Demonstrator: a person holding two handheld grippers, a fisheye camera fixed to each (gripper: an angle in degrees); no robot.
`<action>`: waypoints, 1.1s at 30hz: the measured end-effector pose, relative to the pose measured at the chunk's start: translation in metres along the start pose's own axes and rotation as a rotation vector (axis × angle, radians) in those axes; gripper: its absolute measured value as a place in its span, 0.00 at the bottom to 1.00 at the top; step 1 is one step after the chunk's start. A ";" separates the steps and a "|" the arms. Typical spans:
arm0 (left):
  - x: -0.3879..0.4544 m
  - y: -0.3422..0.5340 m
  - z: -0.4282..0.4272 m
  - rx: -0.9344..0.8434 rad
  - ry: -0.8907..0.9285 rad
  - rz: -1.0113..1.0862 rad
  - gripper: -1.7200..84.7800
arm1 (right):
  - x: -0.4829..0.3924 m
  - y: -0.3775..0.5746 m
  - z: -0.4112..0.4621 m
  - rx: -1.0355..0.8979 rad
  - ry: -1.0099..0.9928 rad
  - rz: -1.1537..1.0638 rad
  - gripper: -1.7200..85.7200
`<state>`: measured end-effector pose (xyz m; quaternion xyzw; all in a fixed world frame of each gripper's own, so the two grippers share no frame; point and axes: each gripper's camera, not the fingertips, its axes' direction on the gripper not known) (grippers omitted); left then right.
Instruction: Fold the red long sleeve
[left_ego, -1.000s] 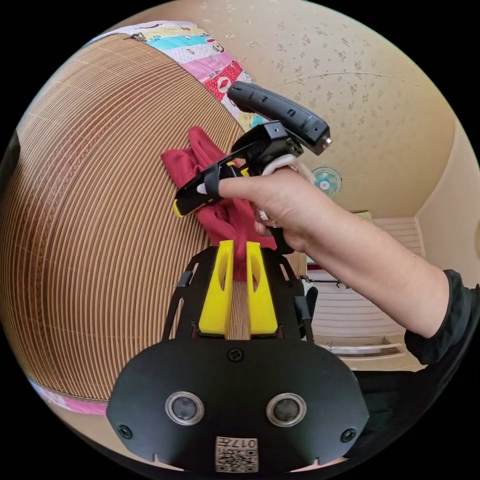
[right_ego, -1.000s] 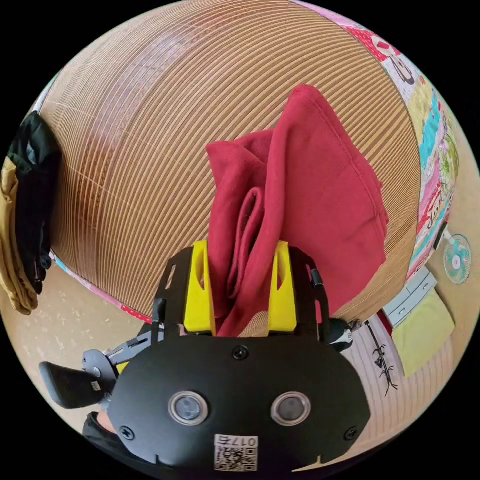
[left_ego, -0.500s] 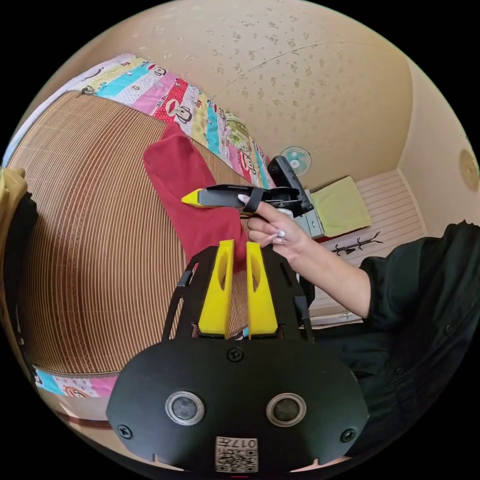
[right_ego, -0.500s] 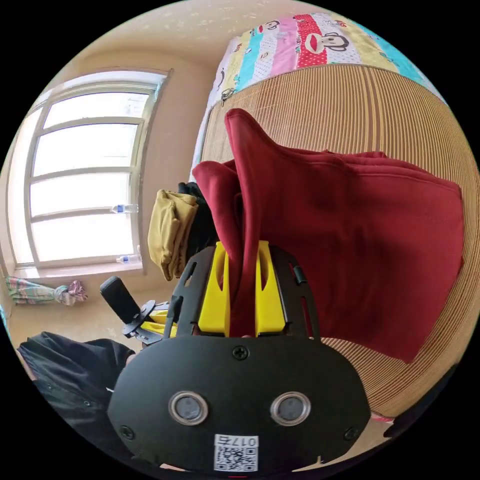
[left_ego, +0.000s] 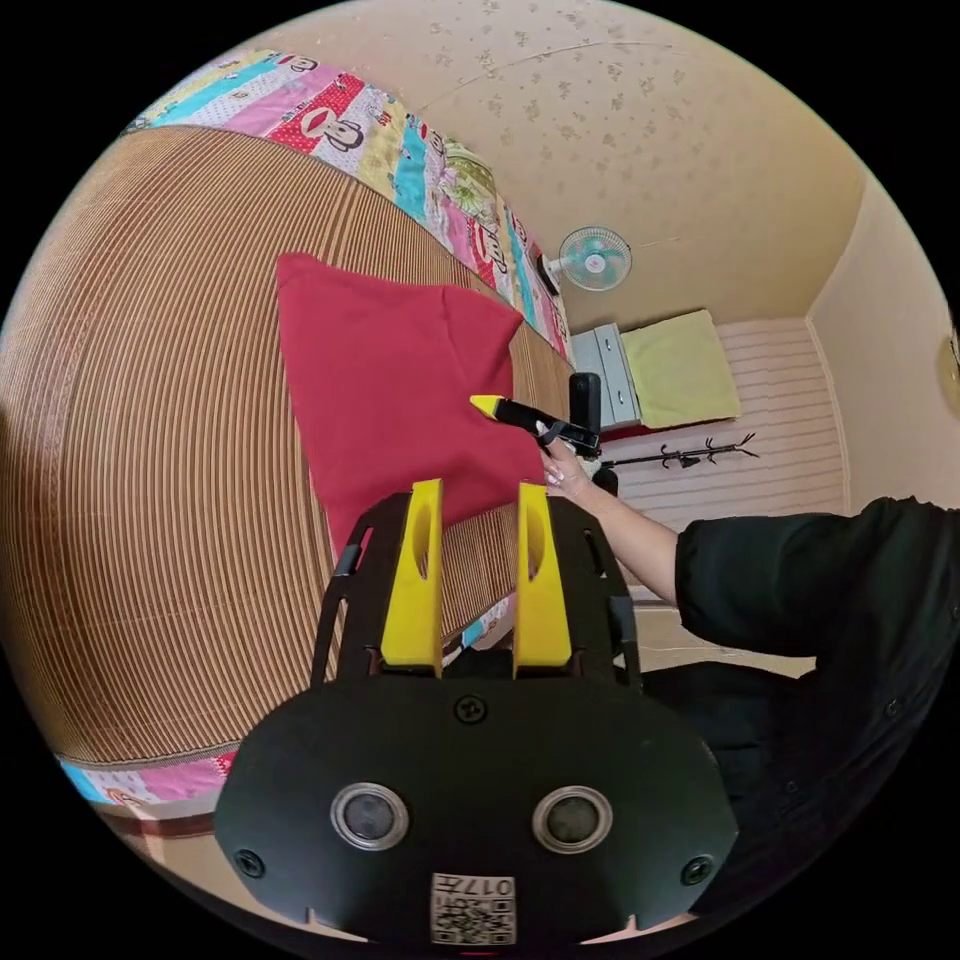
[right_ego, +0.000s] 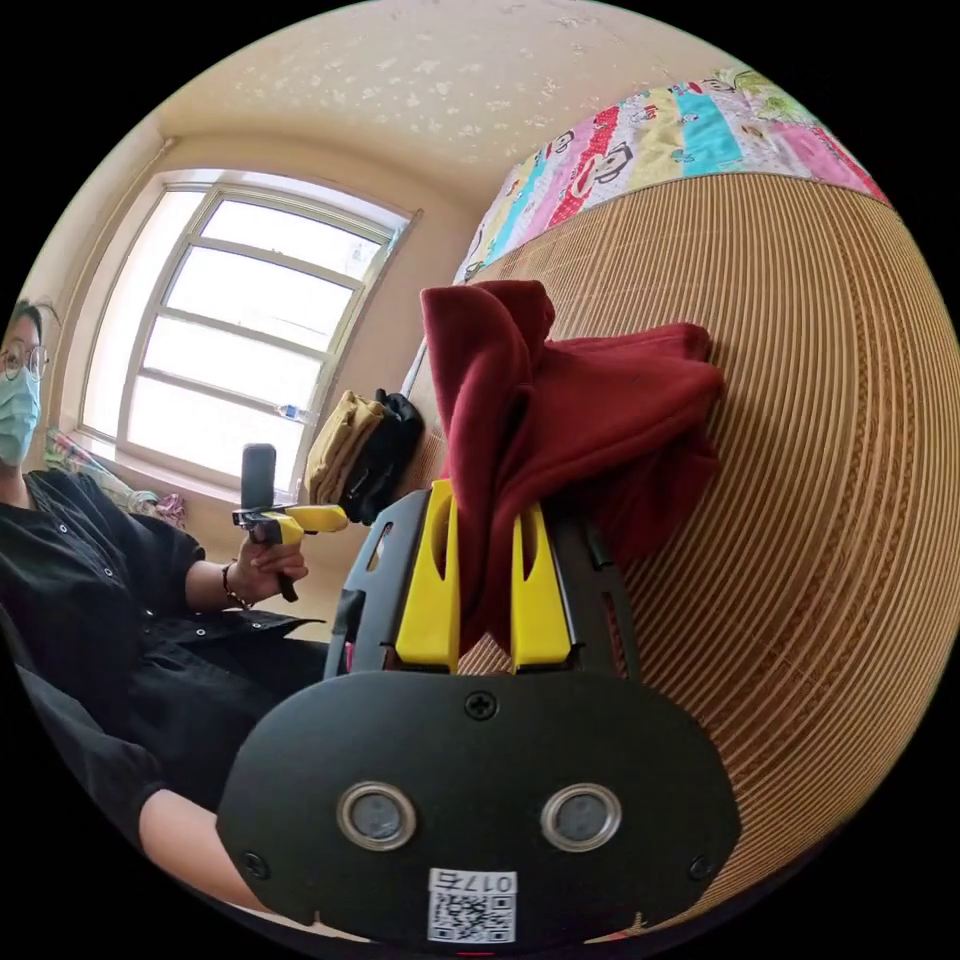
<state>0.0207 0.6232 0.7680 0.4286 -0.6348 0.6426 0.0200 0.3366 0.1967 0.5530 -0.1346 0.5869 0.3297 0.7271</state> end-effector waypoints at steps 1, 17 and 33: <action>-0.004 -0.003 0.007 -0.013 -0.011 -0.005 0.15 | 0.019 0.009 0.003 -0.011 0.007 0.028 0.11; -0.075 -0.038 0.070 -0.102 -0.306 -0.223 0.16 | 0.118 -0.021 -0.016 0.037 -0.256 0.372 0.24; -0.095 -0.069 0.030 -0.094 -0.188 -0.238 0.15 | 0.105 -0.035 -0.027 0.147 0.060 0.302 0.15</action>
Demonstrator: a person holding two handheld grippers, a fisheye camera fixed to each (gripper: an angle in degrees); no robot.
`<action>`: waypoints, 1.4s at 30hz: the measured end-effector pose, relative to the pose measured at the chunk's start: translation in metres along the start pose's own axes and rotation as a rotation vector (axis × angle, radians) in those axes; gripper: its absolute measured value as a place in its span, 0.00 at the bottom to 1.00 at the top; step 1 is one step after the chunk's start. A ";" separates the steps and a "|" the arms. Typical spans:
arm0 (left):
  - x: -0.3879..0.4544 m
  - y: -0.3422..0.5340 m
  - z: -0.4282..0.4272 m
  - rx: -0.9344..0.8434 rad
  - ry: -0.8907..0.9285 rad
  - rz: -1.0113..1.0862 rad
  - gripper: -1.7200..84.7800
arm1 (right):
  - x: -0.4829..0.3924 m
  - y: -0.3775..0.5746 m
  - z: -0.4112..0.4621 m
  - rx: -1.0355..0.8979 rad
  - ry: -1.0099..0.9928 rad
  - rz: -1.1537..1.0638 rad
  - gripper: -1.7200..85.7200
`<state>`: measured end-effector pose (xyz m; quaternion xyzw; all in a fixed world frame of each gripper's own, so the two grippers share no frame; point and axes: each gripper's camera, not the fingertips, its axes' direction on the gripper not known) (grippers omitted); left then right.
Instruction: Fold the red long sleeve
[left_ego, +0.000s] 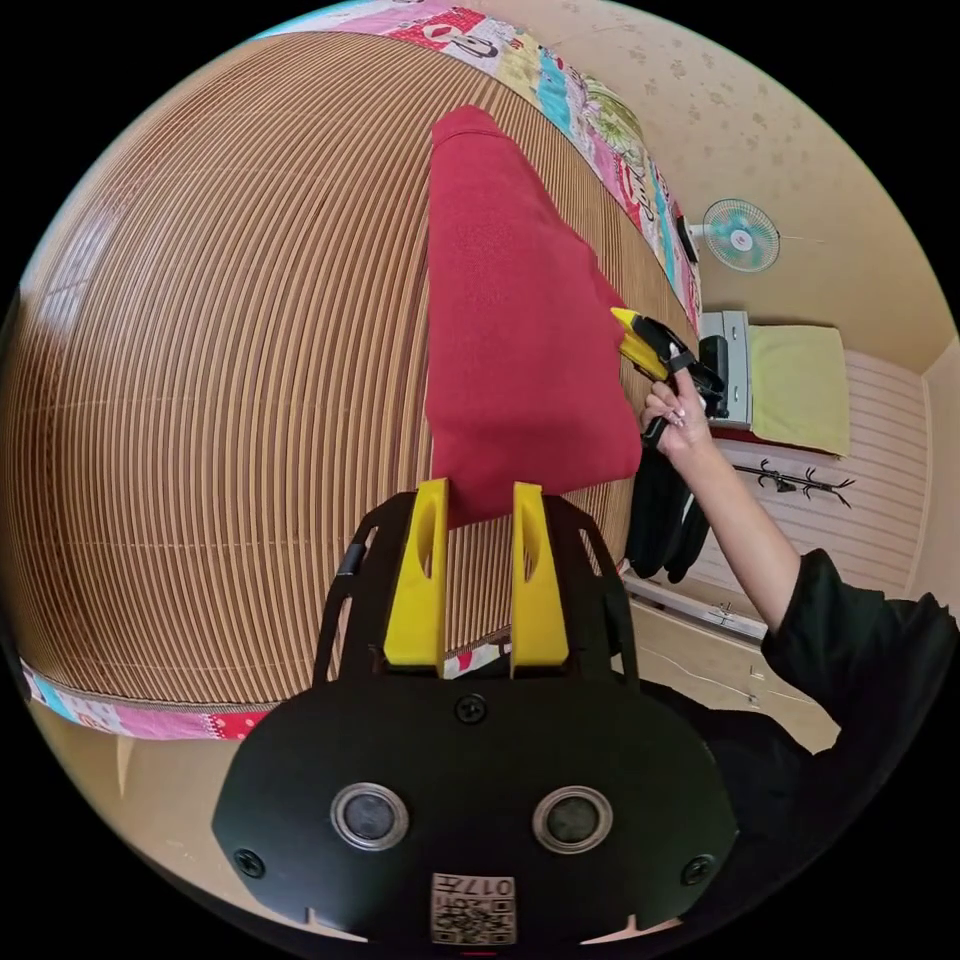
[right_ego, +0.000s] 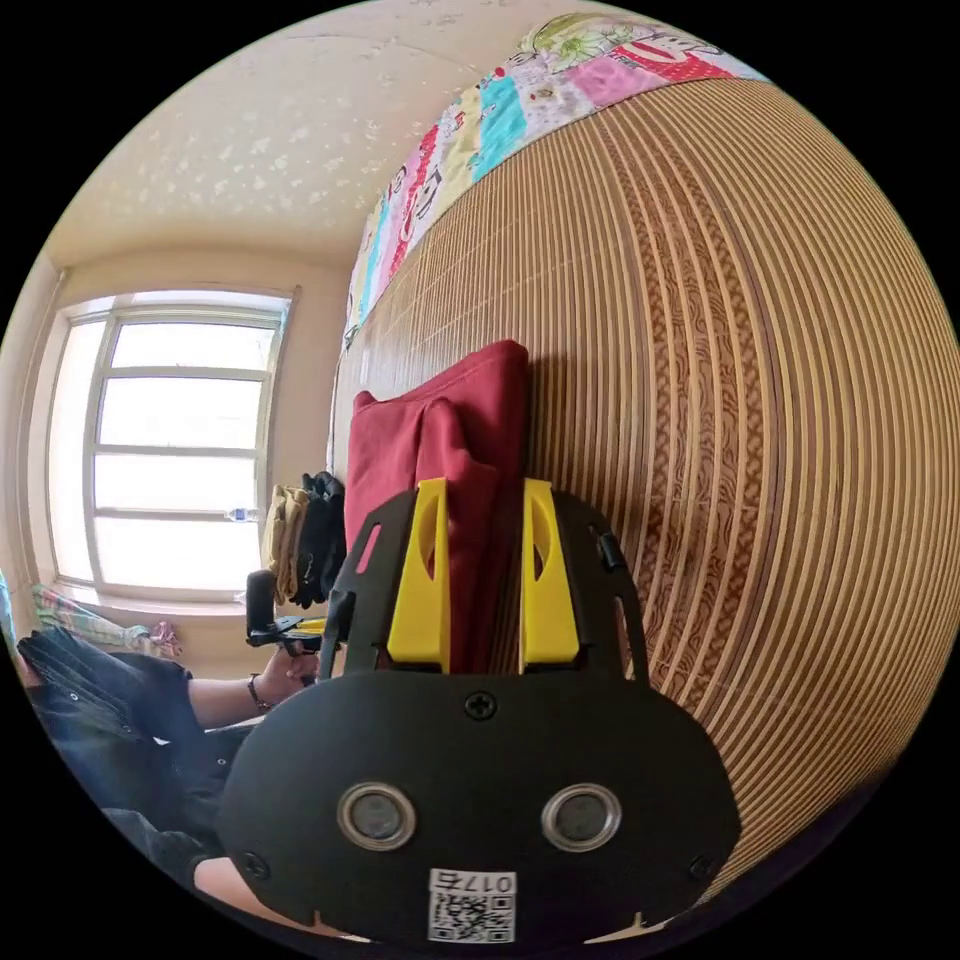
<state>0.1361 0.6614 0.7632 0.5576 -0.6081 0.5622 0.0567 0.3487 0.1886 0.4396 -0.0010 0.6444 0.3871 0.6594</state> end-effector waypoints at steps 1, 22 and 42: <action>0.000 0.000 -0.003 0.009 0.011 -0.004 0.15 | -0.006 0.005 -0.017 0.059 -0.035 -0.013 0.16; -0.018 -0.056 -0.040 0.120 0.056 0.050 0.19 | -0.034 0.019 0.014 -0.151 0.118 -0.101 0.22; -0.119 0.083 -0.105 0.068 -0.342 0.222 0.13 | -0.118 0.079 0.263 -0.397 -0.018 0.050 0.18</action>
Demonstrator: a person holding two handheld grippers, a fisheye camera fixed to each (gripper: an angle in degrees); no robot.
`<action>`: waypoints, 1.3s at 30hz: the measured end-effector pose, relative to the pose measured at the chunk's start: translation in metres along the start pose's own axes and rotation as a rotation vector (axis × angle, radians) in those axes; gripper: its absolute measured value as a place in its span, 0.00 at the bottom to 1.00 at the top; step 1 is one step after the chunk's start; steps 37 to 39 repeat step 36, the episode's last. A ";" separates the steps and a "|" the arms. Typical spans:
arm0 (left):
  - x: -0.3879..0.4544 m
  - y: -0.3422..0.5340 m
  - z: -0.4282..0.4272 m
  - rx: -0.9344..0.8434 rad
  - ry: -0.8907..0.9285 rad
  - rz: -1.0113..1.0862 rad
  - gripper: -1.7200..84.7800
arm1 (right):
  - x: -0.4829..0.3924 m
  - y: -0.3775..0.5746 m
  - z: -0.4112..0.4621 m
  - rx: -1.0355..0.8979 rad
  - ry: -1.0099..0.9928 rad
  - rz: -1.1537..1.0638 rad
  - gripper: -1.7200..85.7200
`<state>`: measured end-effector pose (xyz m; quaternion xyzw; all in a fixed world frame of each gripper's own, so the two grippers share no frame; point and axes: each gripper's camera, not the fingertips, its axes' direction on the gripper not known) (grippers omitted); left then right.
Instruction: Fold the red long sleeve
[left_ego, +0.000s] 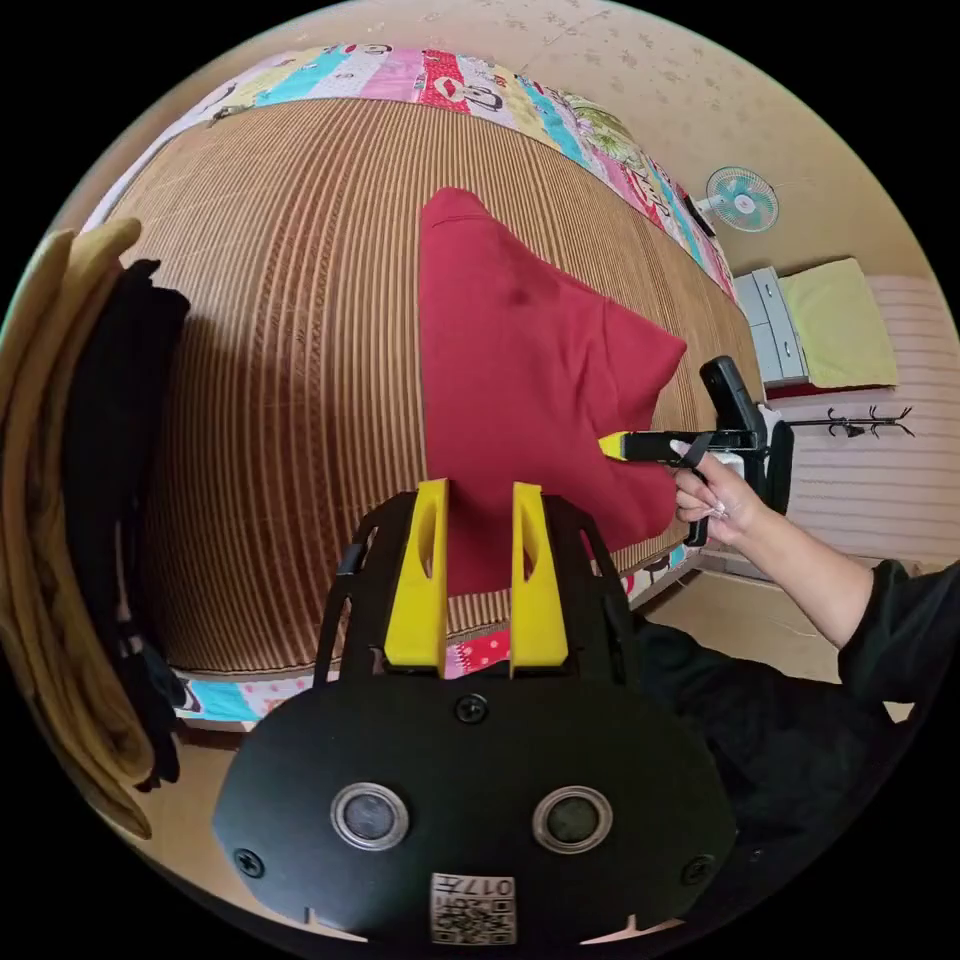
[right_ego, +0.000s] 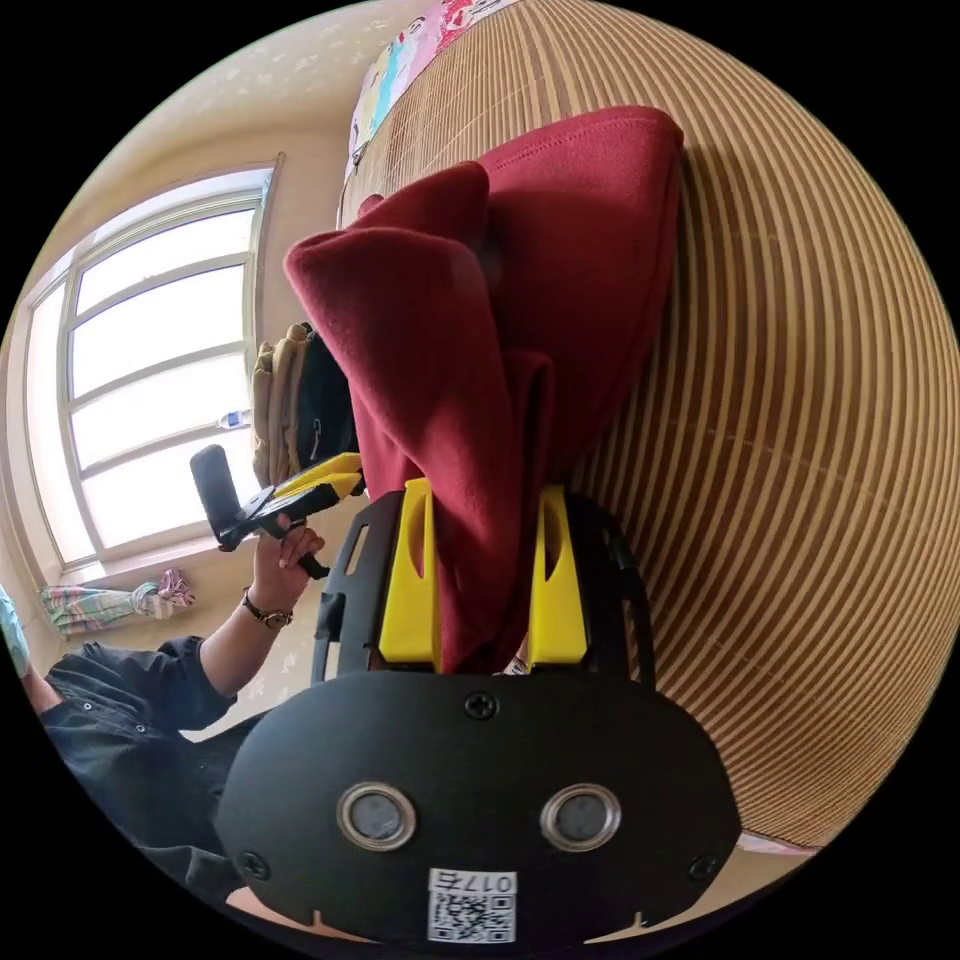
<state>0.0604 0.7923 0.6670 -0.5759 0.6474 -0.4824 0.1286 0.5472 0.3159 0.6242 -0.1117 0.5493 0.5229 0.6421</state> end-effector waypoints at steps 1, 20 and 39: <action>-0.005 0.009 -0.004 -0.006 -0.010 0.004 0.12 | -0.015 -0.006 0.026 -0.004 -0.012 -0.005 0.18; 0.024 0.131 0.003 0.033 0.033 0.228 0.11 | -0.124 -0.025 0.029 -0.184 0.284 -0.183 0.06; 0.279 0.043 0.095 -0.005 0.690 0.944 0.17 | -0.184 0.222 -0.157 0.193 0.574 -0.057 0.03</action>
